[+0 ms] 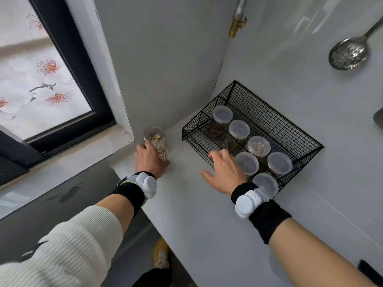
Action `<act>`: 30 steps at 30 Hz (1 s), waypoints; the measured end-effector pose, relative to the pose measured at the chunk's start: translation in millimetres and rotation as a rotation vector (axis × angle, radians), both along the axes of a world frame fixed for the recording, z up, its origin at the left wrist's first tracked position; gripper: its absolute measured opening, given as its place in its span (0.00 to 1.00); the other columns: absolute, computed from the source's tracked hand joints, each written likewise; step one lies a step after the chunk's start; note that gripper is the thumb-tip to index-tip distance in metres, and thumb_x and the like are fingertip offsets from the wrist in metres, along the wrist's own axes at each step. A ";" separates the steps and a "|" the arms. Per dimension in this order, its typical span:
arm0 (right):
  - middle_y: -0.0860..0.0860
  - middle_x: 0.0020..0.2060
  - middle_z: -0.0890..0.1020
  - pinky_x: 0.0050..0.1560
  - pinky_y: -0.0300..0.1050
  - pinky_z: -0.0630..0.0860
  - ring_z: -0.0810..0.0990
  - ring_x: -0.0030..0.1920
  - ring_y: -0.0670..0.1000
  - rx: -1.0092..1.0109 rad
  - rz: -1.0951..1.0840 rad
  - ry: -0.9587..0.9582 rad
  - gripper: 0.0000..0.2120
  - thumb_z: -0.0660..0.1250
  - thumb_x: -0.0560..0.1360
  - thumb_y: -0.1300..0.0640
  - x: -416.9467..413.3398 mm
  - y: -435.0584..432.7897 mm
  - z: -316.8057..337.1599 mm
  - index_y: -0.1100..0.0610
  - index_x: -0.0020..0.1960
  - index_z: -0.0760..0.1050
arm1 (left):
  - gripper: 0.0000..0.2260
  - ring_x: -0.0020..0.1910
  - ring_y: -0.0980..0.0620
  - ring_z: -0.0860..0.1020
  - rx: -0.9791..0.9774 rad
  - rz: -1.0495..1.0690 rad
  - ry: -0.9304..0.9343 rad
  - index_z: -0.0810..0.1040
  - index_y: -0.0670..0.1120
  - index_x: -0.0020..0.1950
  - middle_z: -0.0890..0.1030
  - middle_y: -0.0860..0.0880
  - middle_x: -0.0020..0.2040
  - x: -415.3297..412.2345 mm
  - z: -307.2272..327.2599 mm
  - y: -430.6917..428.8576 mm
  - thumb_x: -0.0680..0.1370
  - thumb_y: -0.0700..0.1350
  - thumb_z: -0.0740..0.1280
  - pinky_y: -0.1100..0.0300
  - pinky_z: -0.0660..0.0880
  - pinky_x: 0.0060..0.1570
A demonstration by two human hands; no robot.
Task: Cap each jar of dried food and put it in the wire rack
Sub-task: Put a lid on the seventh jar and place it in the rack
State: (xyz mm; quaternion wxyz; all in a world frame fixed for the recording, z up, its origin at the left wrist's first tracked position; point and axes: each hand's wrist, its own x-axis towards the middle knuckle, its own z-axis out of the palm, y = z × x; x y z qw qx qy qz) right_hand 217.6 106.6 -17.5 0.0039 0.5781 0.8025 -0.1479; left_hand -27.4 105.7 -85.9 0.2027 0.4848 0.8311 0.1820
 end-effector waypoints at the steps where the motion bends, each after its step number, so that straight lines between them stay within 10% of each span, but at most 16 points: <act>1: 0.57 0.62 0.73 0.62 0.53 0.76 0.77 0.59 0.57 0.000 0.002 0.011 0.26 0.70 0.79 0.42 2.8 -4.2 -1.0 0.56 0.69 0.71 | 0.40 0.61 0.33 0.73 0.006 -0.009 -0.001 0.67 0.37 0.70 0.72 0.35 0.62 2.3 1.1 -3.8 0.67 0.52 0.81 0.47 0.70 0.62; 30: 0.58 0.71 0.71 0.67 0.53 0.74 0.73 0.70 0.60 -0.417 -0.428 -0.122 0.31 0.70 0.80 0.43 223.5 -165.9 -89.6 0.54 0.77 0.66 | 0.43 0.68 0.42 0.69 0.071 -0.614 -0.151 0.65 0.43 0.78 0.70 0.44 0.69 222.9 -23.6 -120.4 0.69 0.55 0.79 0.51 0.71 0.68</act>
